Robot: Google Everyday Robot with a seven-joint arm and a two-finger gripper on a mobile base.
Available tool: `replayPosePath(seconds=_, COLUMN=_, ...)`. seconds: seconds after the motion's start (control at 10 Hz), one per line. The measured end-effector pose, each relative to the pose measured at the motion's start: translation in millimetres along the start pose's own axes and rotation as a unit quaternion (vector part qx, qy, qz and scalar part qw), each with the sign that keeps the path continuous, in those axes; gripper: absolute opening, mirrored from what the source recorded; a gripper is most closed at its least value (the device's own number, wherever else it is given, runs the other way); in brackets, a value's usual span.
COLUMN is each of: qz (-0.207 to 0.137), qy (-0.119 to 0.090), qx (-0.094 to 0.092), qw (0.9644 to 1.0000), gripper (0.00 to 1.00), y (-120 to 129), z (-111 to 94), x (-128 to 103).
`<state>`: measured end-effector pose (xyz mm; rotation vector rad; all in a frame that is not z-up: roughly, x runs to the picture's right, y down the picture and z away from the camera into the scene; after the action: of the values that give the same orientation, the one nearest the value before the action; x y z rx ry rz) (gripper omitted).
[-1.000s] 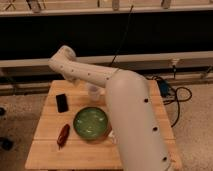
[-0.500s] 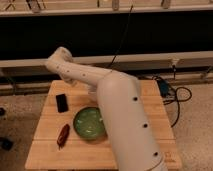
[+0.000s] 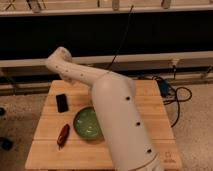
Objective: Push the eraser across the table
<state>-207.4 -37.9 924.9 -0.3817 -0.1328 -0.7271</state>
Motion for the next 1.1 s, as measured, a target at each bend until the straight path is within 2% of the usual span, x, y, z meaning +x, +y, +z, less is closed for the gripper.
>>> replayPosePath(seconds=0.4, qz=0.008, qy=-0.004, qx=0.007, qw=0.9999, gripper=0.04, y=-11, z=13, x=-11)
replayPosePath(seconds=0.9, qz=0.011, qy=-0.006, qx=0.013, qw=0.9998, gripper=0.04, y=-13, z=30, x=-19)
replayPosePath(seconds=1.1, qz=0.007, qy=-0.009, qx=0.016, qw=0.9998, gripper=0.04, y=-22, z=37, x=-36)
